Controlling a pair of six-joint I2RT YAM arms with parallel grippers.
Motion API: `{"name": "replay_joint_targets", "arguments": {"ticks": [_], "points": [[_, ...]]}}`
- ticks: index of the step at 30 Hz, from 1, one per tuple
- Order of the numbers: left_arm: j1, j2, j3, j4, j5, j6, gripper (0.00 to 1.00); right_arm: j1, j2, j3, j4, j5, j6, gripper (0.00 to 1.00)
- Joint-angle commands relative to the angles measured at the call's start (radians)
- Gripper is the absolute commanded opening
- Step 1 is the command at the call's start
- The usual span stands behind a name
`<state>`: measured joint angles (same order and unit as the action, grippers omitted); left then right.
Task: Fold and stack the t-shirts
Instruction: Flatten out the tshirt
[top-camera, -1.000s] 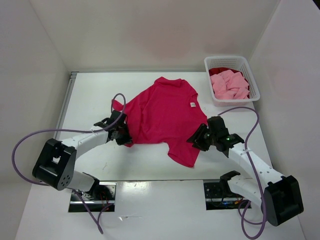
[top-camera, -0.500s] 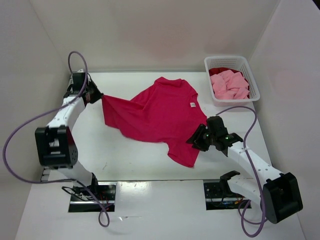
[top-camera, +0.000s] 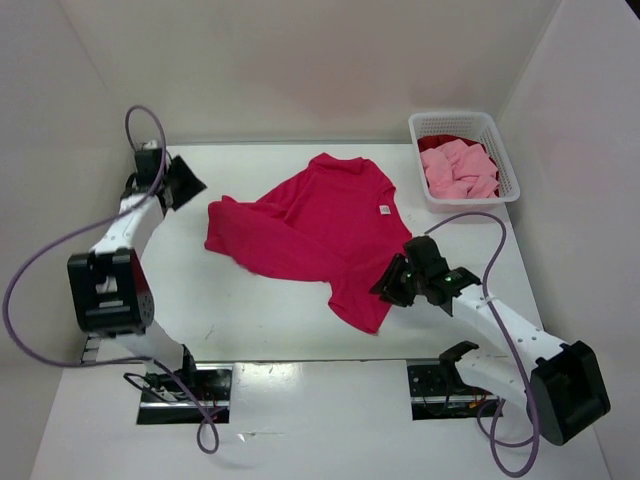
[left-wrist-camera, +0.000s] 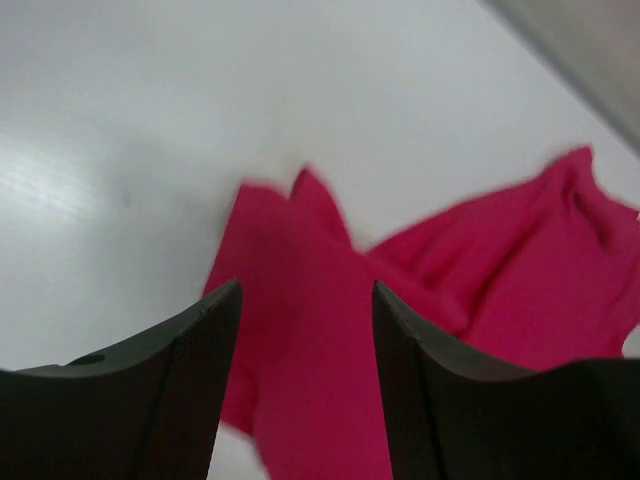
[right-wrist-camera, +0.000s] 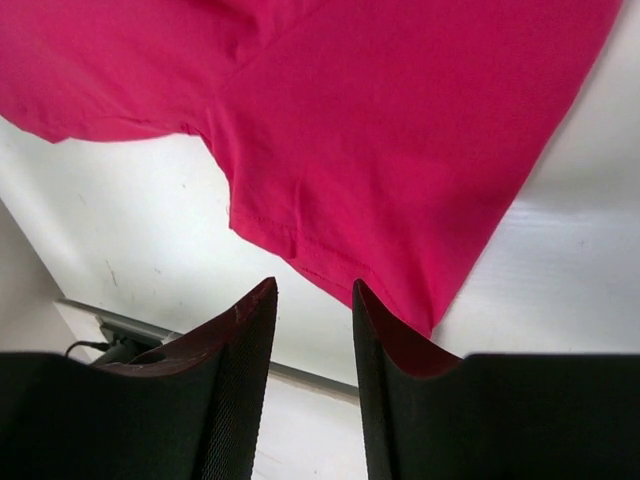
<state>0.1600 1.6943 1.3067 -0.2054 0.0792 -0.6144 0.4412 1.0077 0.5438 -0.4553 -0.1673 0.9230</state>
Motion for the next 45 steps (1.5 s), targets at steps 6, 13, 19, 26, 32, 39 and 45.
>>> {"name": "replay_joint_targets", "arguments": {"ticks": [6,13,19,26,32,39,45], "points": [[-0.022,-0.211,-0.428,0.043,0.017,-0.053,0.64,0.148,-0.007,-0.028,-0.094,0.116,0.158,0.41],[-0.022,-0.076,-0.403,0.084,0.025,-0.117,0.70,0.225,-0.047,-0.048,-0.215,0.193,0.316,0.49],[-0.022,0.043,-0.338,0.141,0.065,-0.136,0.80,0.289,-0.017,-0.082,-0.269,0.157,0.451,0.49],[-0.022,0.134,-0.277,0.175,0.125,-0.174,0.29,0.321,-0.002,-0.102,-0.269,0.160,0.550,0.50],[-0.022,0.111,-0.247,0.164,0.125,-0.174,0.16,0.321,0.195,-0.058,-0.117,0.173,0.513,0.50],[-0.022,0.068,-0.267,0.164,0.114,-0.174,0.11,0.310,0.091,-0.025,-0.169,0.230,0.504,0.56],[-0.022,0.068,-0.276,0.164,0.134,-0.174,0.08,0.277,0.045,-0.093,-0.178,0.198,0.522,0.58]]}}
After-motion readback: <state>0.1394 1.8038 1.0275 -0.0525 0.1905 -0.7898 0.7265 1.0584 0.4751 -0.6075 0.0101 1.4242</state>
